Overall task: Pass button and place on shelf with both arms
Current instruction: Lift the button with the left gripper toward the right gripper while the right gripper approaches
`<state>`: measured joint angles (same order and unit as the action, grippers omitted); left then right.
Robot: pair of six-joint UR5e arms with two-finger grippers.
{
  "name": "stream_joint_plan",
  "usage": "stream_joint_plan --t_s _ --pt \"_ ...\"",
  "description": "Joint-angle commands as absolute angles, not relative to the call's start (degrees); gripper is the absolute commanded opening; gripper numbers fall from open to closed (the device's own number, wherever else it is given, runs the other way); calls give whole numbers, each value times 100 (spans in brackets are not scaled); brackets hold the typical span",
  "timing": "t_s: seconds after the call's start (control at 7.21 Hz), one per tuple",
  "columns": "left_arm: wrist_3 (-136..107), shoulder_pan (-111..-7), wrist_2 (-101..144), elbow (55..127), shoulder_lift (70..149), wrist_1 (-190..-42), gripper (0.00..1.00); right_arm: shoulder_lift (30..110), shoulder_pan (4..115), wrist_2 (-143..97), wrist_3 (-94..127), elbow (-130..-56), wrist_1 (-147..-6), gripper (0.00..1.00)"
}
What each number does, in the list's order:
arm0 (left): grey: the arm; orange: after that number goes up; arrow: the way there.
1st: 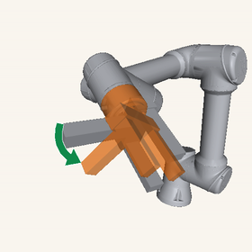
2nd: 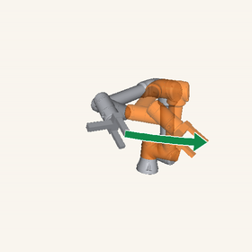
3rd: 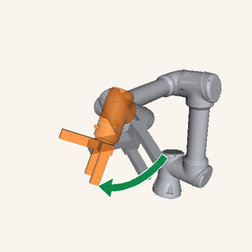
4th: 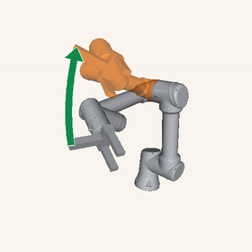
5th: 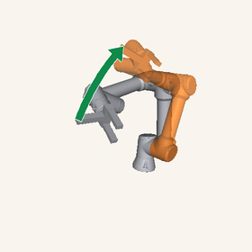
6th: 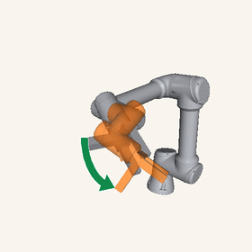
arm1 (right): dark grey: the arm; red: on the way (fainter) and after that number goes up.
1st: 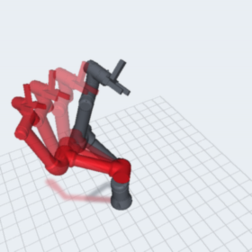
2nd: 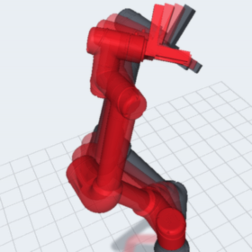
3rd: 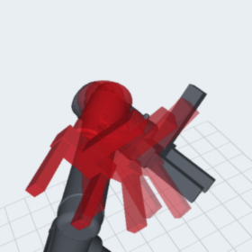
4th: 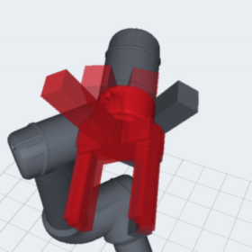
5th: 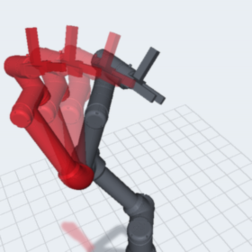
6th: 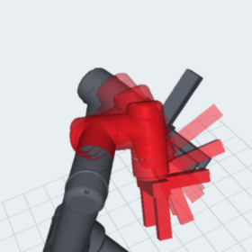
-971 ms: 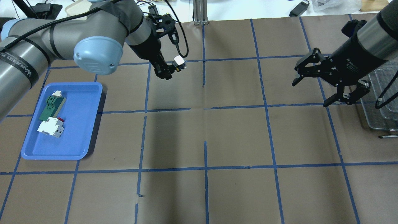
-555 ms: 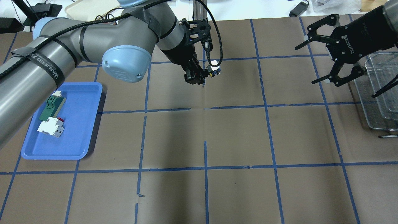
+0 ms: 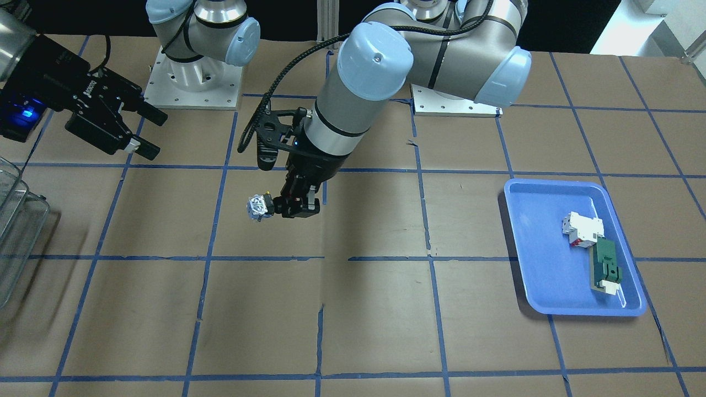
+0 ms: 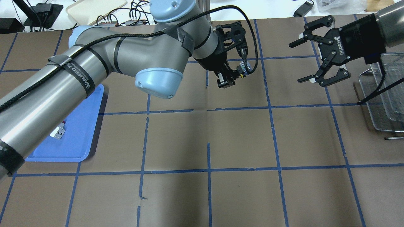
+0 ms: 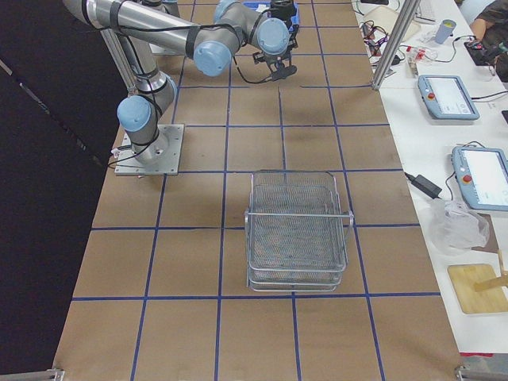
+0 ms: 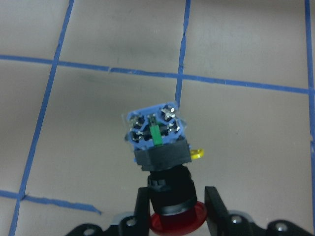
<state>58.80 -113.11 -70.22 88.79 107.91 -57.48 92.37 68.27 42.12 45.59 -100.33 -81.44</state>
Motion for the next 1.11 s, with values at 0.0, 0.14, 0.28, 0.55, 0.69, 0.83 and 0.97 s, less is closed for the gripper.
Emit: stream_joint_plan --t_s 0.0,0.14,0.28,0.55,0.69,0.83,0.97 --pt "5435 -11654 -6996 8912 10819 -5032 0 9001 6820 3981 4814 -10081 -8148 100" --pt "5327 -11689 -6987 8903 10793 -4949 0 8913 6812 3973 4834 -10064 -8174 100" --pt "5309 -11698 -6979 8895 10767 -4948 0 8755 6803 3964 4843 -10029 -8183 100" --pt "5221 -11768 -6970 8877 10697 -4948 0 8693 6803 3912 4860 -10011 -8592 100" --pt "5186 -11777 -6961 8894 10574 -4957 0 8692 6803 3815 4895 -10011 -8622 100" --pt "5186 -11786 -6961 8903 10591 -4974 0 8710 6820 3771 4974 -10011 -8639 100" --pt "5177 -11786 -6978 8903 10565 -4983 0 8719 6829 3666 4992 -10011 -8640 100"
